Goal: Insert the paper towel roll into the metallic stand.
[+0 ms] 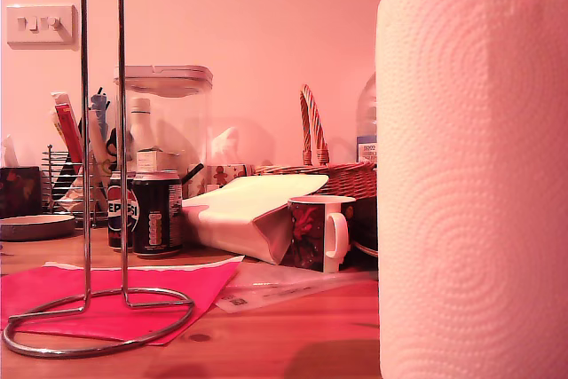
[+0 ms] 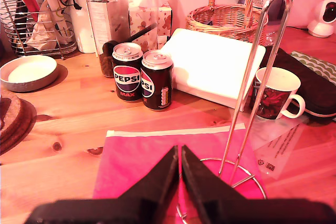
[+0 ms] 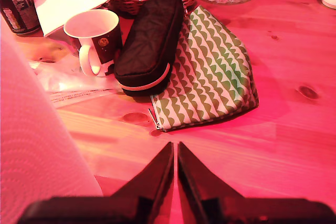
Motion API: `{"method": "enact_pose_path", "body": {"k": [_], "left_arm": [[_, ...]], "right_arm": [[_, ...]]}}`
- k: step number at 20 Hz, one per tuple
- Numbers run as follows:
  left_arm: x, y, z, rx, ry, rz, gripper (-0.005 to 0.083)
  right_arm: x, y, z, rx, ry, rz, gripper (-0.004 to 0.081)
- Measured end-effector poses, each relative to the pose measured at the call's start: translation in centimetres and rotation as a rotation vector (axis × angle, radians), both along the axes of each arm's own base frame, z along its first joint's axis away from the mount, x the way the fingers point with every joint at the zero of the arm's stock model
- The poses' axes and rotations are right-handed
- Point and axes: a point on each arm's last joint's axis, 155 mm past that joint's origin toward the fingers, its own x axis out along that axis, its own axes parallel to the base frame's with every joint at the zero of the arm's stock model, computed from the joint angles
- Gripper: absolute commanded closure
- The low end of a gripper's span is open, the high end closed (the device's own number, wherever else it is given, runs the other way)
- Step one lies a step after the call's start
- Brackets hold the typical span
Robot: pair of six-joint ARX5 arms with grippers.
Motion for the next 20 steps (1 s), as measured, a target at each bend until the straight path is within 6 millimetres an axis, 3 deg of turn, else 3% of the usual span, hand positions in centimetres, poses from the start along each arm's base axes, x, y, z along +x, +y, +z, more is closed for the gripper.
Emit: {"method": "enact_pose_path", "body": {"k": [1,3,4,8,11,15,17,20], "left_arm": [[-0.1,-0.9,0.5,-0.02,-0.017,-0.047,0.0795],[0.1,-2.3,4.3,-0.062,-0.165,-0.12,0.0795],[0.0,-2.4,4.9,-0.066,-0.185,-0.126,0.0795],[-0.6,-3.6,4.7,-0.081,-0.171,-0.2,0.0795],[-2.3,-6.0,4.8,-0.112,-0.161,-0.357,0.0794],[-4.8,-8.5,3.4,-0.118,-0.099,-0.538,0.0794],[-6.2,-9.4,2.9,-0.112,-0.078,-0.624,0.0795],[-7.5,-10.4,3.0,-0.122,-0.082,-0.709,0.0794]], "right_arm": [[0.2,0.1,0.5,0.006,-0.021,0.001,0.0781],[1.1,0.3,3.0,0.035,-0.122,0.001,0.0781],[1.2,0.4,3.1,0.036,-0.125,0.001,0.0781],[1.0,0.9,3.1,0.049,-0.123,0.031,0.0781],[0.7,2.7,4.3,0.141,-0.142,0.105,0.0781],[-0.4,4.1,3.6,0.221,-0.042,0.149,0.078],[-0.8,4.5,5.4,0.219,-0.023,0.169,0.0775],[-1.5,5.1,10.4,0.22,-0.047,0.209,0.0775]]}}
